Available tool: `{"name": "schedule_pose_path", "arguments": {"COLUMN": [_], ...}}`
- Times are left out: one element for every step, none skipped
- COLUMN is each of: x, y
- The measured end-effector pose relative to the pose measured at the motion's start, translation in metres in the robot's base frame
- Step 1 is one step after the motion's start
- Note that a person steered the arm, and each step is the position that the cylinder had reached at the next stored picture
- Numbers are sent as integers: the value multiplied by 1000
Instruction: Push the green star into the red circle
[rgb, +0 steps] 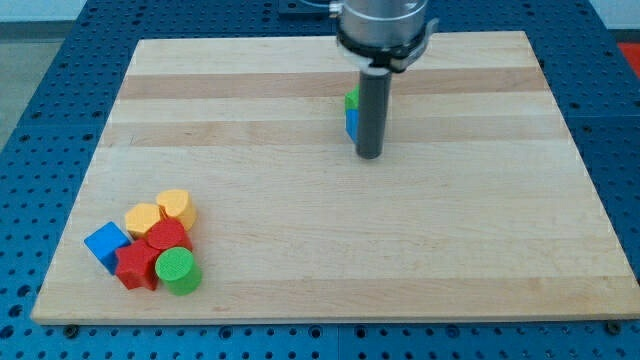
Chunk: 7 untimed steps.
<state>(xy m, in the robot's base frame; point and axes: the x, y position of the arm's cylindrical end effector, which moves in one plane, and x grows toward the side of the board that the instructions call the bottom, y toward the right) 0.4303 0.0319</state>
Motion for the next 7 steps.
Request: {"name": "schedule_pose_path", "arguments": {"x": [24, 39, 48, 43, -19, -65, -84], "y": [-29, -31, 13, 69, 89, 87, 74]}}
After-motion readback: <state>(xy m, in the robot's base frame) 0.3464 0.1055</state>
